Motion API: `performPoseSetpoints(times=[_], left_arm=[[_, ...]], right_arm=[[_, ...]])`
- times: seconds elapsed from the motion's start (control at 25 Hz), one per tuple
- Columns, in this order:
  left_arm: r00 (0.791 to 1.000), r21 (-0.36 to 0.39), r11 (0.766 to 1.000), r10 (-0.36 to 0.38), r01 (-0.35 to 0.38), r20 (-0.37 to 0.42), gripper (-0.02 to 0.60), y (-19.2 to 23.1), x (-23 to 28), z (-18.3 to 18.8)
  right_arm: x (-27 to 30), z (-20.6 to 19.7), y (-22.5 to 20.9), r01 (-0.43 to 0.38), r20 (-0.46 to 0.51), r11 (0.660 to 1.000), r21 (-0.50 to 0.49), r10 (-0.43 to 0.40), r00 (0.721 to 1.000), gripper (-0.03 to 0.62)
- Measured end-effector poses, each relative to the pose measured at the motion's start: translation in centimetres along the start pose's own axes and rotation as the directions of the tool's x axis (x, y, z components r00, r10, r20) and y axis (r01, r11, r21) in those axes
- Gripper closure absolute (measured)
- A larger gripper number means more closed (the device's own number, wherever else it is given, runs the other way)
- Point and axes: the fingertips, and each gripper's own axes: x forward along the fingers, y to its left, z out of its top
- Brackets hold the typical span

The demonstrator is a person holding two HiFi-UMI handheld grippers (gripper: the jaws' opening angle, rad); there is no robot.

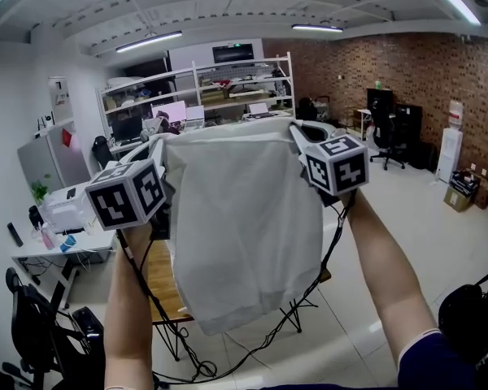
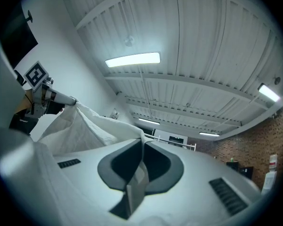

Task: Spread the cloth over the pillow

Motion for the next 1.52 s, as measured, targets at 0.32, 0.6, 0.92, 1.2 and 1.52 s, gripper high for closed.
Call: performPoseSetpoints(times=[0.32, 0.6, 0.92, 1.2, 1.52], left_arm=[[0.998, 0.000, 1.000, 0.030, -0.030, -0.046, 0.561, 2.2, 3.4, -3.2], [0.997, -0.007, 0.999, 0.043, -0.043, -0.064, 0.561, 4.1, 7.2, -5.4], [0.993, -0.015, 0.999, 0.038, -0.040, -0.114, 0.561, 7.3, 12.3, -9.3], [0.986, -0.032, 0.999, 0.025, -0.031, -0.166, 0.561, 10.2, 16.7, -13.4], [0.969, -0.042, 0.999, 0.002, -0.012, -0.246, 0.561, 13.7, 21.0, -18.8]], right_arm=[[4.0, -3.7, 0.6, -0.030, -0.053, 0.999, 0.010, 0.031, 0.998, 0.574], [8.5, -6.2, 0.1, -0.043, -0.078, 0.999, 0.008, 0.043, 0.996, 0.574], [14.3, -9.6, 0.2, -0.046, -0.108, 0.999, 0.012, 0.047, 0.993, 0.574], [19.1, -12.8, 0.5, -0.049, -0.151, 0.998, 0.027, 0.052, 0.987, 0.574], [24.7, -17.3, 1.7, -0.047, -0.225, 0.998, 0.038, 0.055, 0.973, 0.574]])
